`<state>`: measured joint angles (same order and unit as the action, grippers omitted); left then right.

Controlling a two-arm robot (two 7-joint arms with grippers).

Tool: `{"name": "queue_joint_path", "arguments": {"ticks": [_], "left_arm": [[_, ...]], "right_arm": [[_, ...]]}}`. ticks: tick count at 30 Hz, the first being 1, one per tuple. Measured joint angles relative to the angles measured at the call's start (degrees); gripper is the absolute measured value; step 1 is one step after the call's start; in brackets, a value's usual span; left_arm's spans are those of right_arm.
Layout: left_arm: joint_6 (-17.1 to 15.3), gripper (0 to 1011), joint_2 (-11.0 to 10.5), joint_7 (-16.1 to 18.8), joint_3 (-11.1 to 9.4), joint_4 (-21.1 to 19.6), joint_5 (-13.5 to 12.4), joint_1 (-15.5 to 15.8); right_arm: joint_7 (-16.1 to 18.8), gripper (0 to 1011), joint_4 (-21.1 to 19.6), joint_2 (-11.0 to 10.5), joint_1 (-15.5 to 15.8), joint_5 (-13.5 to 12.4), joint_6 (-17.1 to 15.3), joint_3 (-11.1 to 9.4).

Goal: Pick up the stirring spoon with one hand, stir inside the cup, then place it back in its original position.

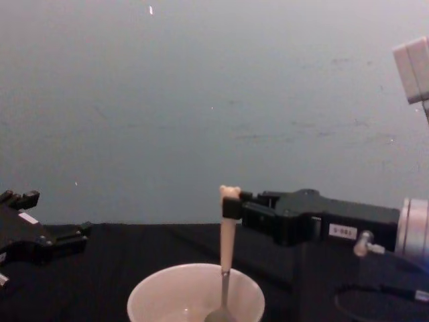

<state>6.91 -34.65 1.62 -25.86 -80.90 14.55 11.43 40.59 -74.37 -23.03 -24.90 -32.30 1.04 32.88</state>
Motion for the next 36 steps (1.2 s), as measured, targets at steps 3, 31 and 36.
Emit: {"name": "queue_joint_path", "arguments": {"ticks": [3,31,36], "left_arm": [[0.0,1001,0.0,0.0,0.0,0.0,0.0,0.0],[0.0,1001,0.0,0.0,0.0,0.0,0.0,0.0],[0.0,1001,0.0,0.0,0.0,0.0,0.0,0.0]], "right_arm": [[0.5,204,-1.2,-0.2,0.6,-0.4,-0.3,0.6],[-4.1,203,5.3,6.1,-4.2,2.8,-0.2,2.8],[-4.7,203,5.9,6.1,-4.6,2.9,-0.1,1.7]]}}
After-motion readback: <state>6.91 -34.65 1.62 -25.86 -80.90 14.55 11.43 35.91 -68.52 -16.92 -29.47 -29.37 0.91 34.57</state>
